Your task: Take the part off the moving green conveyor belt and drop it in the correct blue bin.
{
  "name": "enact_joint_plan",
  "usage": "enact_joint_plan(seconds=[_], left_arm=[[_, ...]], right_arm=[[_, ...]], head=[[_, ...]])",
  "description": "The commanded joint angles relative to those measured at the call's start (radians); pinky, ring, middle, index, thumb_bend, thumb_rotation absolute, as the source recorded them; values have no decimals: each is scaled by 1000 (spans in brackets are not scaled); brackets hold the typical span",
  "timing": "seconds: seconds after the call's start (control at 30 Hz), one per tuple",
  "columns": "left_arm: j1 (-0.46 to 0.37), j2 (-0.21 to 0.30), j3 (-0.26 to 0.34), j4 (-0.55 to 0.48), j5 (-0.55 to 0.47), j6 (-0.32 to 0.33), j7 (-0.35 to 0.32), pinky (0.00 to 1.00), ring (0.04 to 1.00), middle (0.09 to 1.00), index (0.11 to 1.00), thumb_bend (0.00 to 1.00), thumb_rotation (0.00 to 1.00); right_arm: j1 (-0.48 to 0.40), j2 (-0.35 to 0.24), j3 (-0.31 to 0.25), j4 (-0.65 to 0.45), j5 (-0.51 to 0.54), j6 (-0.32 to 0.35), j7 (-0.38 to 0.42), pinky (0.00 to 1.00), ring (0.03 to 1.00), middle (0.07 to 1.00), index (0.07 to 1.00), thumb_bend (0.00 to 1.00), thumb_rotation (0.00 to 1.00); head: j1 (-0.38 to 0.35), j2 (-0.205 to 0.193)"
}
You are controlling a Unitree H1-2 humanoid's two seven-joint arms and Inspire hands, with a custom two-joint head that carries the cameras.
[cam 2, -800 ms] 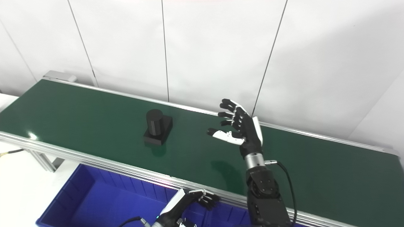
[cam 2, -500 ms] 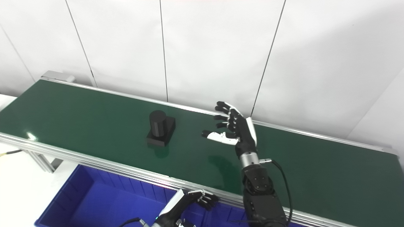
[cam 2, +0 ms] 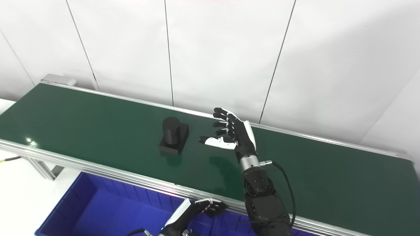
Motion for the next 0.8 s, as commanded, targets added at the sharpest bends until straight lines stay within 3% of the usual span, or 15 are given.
enact_joint_plan(seconds=[0.0,0.77], left_arm=[[-7,-13,-1,-35,12,-18,11,648,721,766,773,849,37],[-3,-12,-5,-46,9,-18,3,647,729,771,768,852,71]], right_arm=[[-66,18,9,0,-10,-52,-23,554,691,815,804,989,230],[-85,1,28,97,-40,-52,-78,547,672,817,823,965,179]], head=[[1,2],[-6,10]])
